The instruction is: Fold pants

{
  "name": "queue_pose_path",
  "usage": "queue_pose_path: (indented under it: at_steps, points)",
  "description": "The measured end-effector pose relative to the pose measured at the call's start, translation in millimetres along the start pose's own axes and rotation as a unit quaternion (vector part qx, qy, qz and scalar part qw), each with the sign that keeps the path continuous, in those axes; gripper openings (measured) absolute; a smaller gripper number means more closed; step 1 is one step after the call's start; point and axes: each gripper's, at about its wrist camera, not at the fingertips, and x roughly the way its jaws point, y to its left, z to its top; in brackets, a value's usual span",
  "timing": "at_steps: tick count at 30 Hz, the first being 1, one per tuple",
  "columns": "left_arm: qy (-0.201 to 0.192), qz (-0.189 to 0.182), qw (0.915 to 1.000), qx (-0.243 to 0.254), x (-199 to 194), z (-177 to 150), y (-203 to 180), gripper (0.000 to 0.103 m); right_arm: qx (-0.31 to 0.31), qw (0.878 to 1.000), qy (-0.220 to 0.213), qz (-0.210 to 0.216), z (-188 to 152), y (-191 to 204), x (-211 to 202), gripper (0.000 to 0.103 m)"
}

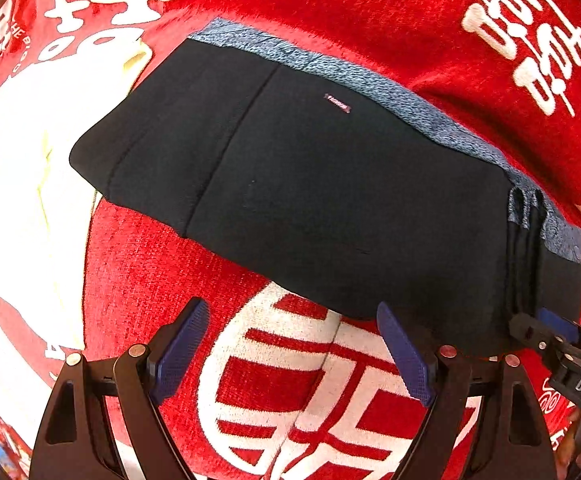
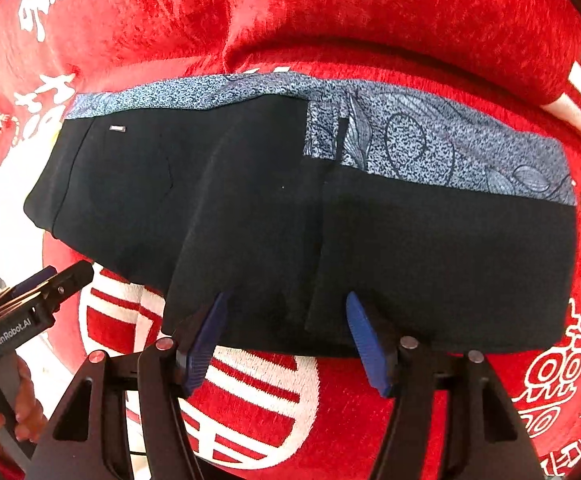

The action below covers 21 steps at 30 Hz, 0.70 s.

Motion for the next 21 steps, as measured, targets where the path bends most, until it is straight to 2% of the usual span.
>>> queue_pose_path:
  at_steps: [4,10,14,21]
  points:
    - [0.000,-0.003,1.0000,-0.003,1.4,5.2,5.2,0.087,-0.001,1.000,-0.008,0.011,4.8,10.1,-5.5,0.067]
    - [0.001,-0.007,0.9999,-0.008,4.9,14.0,9.9,0.087,-0.041,0.999,-0.014,0.031,16.7,42.3,-9.2,0.067]
    - [0.000,-0.008,0.9999,-0.009,6.0,19.7,12.0,0.087,-0.043,0.998,-0.011,0.039,21.3,47.9,-4.8,0.067]
    - [0.001,-0.012,0.9999,-0.010,9.6,27.4,18.0,0.087,-0.049,0.999,0.008,0.021,13.7,43.6,12.7,0.067]
